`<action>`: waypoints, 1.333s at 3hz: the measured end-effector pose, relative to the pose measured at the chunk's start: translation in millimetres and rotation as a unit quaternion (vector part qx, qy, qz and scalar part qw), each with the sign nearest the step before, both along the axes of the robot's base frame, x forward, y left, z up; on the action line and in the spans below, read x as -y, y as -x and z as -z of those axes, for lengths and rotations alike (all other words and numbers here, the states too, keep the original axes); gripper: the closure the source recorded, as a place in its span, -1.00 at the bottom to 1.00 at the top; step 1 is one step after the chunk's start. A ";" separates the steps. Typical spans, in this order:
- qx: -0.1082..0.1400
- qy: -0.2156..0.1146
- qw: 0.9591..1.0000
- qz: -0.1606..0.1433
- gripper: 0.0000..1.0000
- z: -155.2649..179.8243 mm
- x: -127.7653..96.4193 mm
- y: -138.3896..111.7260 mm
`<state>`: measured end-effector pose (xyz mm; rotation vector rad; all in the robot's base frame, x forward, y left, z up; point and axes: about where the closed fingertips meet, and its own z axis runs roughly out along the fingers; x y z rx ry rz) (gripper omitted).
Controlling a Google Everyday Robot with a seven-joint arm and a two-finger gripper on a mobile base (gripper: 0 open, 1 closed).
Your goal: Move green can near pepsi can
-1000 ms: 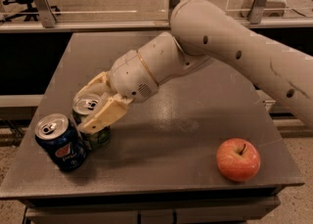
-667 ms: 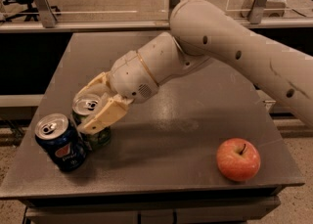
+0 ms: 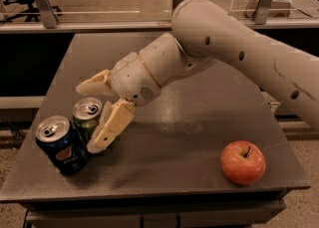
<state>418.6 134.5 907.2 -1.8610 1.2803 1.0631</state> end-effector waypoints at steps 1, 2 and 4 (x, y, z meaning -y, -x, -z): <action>0.004 -0.001 1.000 0.027 -1.00 -11.3 13.4 -6.0; 0.022 0.014 0.998 0.049 -1.00 -35.6 38.9 -24.6; 0.048 0.028 0.995 0.079 -1.00 -67.8 72.0 -57.3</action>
Offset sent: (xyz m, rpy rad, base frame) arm 0.0579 -0.0806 0.0778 -0.0532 -0.1049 -0.1632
